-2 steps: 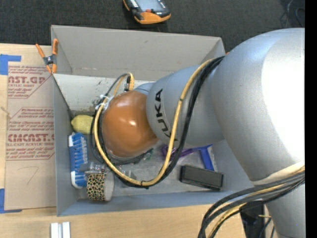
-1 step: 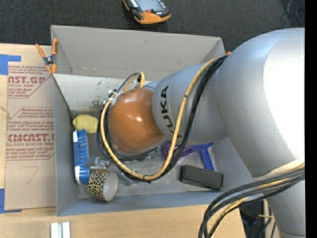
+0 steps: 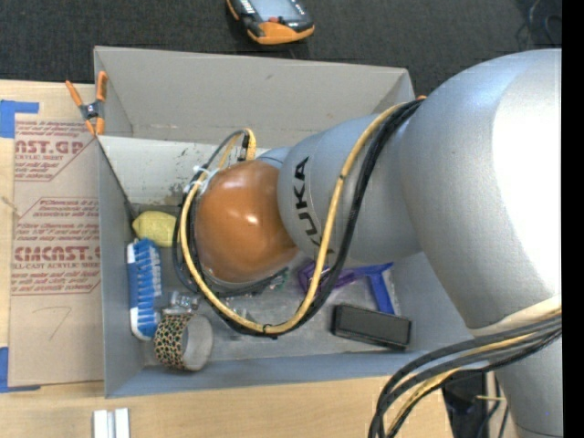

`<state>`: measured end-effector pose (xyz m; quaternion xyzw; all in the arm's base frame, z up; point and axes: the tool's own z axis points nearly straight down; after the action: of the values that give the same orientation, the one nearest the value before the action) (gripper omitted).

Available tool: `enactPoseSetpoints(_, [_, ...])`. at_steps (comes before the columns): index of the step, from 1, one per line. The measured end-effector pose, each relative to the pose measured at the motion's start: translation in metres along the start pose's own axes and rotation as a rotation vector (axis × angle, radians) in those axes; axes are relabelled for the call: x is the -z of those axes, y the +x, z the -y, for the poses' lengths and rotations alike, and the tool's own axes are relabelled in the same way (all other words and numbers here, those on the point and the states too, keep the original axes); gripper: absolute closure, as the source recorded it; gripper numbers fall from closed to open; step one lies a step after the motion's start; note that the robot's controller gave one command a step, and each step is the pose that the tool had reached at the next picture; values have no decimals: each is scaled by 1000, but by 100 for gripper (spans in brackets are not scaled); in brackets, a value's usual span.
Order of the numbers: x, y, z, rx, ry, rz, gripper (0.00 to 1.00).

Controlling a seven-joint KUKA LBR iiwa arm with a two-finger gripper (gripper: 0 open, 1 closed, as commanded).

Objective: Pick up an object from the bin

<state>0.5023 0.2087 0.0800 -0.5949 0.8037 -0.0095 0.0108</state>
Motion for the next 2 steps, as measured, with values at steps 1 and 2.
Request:
enactPoseSetpoints(1, [-8, 3, -1, -14, 7, 6, 0])
enactPoseSetpoints(2, [-7, 9, 2, 26, 12, 12, 0])
